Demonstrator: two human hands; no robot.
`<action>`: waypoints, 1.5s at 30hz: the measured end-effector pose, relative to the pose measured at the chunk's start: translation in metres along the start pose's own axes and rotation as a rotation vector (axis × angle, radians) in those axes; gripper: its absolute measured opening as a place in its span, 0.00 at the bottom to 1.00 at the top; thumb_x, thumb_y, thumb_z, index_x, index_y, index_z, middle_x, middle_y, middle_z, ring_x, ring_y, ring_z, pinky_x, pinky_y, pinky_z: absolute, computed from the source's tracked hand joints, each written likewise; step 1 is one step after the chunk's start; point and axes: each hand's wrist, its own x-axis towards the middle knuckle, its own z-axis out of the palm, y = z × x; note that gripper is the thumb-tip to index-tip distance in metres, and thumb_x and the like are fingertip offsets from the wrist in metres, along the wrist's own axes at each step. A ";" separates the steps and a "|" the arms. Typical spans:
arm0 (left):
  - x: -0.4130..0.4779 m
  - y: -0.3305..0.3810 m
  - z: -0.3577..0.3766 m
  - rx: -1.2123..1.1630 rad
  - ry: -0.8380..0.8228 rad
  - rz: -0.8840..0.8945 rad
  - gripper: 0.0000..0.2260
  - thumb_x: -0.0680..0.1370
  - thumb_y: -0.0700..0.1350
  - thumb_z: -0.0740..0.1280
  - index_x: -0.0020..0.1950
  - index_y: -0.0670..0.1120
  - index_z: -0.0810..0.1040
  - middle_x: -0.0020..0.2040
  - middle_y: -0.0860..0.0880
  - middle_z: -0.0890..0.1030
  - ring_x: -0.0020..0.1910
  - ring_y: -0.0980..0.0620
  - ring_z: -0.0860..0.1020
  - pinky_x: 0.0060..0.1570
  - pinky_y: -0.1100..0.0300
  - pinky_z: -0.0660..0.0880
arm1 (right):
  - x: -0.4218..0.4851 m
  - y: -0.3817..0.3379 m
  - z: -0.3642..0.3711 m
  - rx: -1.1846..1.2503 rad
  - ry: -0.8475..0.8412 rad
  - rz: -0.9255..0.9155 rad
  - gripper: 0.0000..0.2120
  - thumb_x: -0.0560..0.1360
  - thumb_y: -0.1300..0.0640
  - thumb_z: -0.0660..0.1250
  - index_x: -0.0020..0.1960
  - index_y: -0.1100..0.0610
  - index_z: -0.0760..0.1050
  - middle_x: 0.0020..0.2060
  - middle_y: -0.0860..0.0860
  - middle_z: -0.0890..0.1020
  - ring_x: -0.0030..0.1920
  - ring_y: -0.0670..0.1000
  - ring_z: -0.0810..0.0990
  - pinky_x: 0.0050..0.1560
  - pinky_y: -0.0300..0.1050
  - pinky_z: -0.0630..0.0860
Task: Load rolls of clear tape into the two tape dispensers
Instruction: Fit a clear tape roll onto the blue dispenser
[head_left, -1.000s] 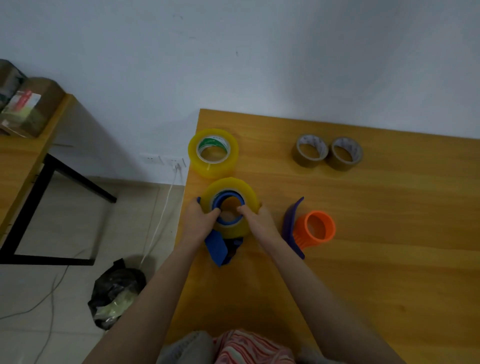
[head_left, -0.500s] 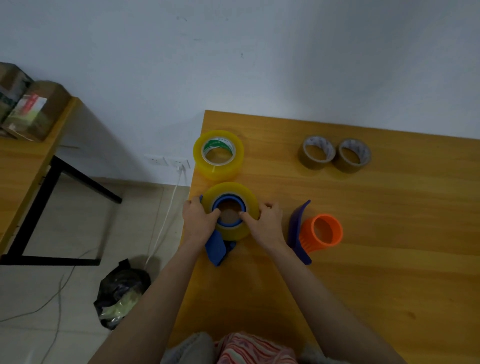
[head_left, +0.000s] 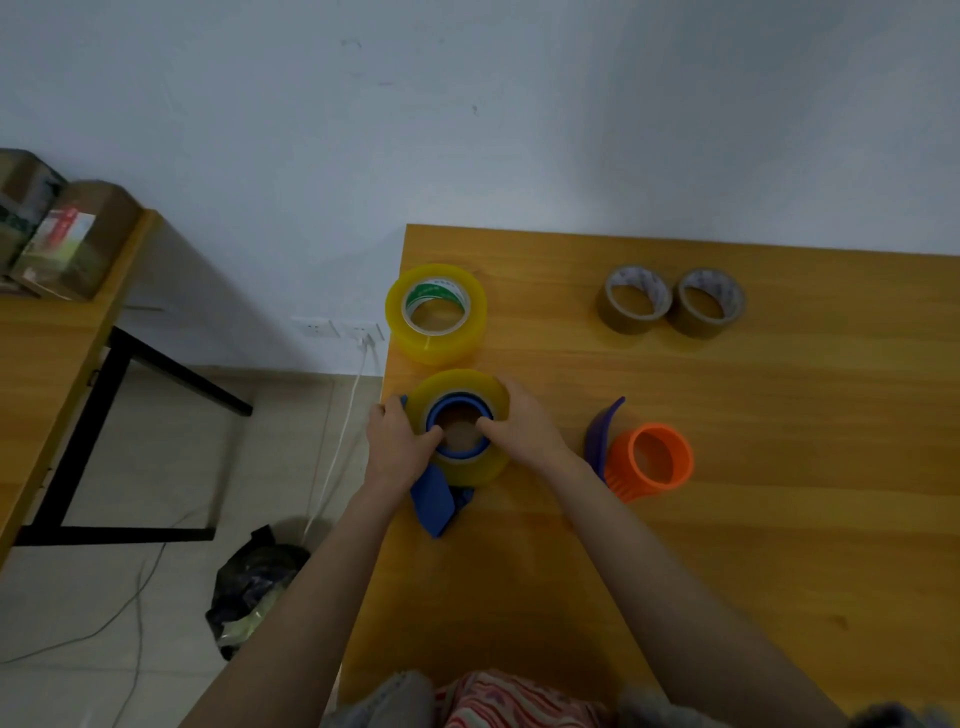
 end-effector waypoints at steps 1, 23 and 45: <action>0.000 -0.002 -0.001 0.001 -0.004 0.008 0.25 0.75 0.45 0.68 0.68 0.38 0.64 0.64 0.39 0.68 0.62 0.43 0.69 0.50 0.59 0.67 | 0.003 -0.001 -0.001 0.003 -0.010 0.023 0.30 0.77 0.55 0.66 0.75 0.57 0.58 0.70 0.54 0.68 0.68 0.54 0.69 0.65 0.47 0.70; -0.059 0.076 0.061 0.158 -0.216 0.748 0.19 0.80 0.40 0.59 0.71 0.45 0.64 0.71 0.47 0.65 0.69 0.50 0.65 0.64 0.62 0.64 | -0.058 0.089 -0.084 0.025 0.582 0.151 0.15 0.74 0.57 0.66 0.60 0.55 0.76 0.60 0.52 0.76 0.63 0.53 0.73 0.61 0.41 0.67; -0.057 0.085 0.074 0.892 -0.037 1.236 0.08 0.62 0.43 0.77 0.38 0.45 0.82 0.39 0.49 0.83 0.43 0.50 0.81 0.51 0.54 0.77 | -0.047 0.106 -0.077 -0.210 0.308 0.110 0.23 0.71 0.55 0.71 0.65 0.50 0.73 0.64 0.55 0.70 0.63 0.56 0.72 0.58 0.46 0.73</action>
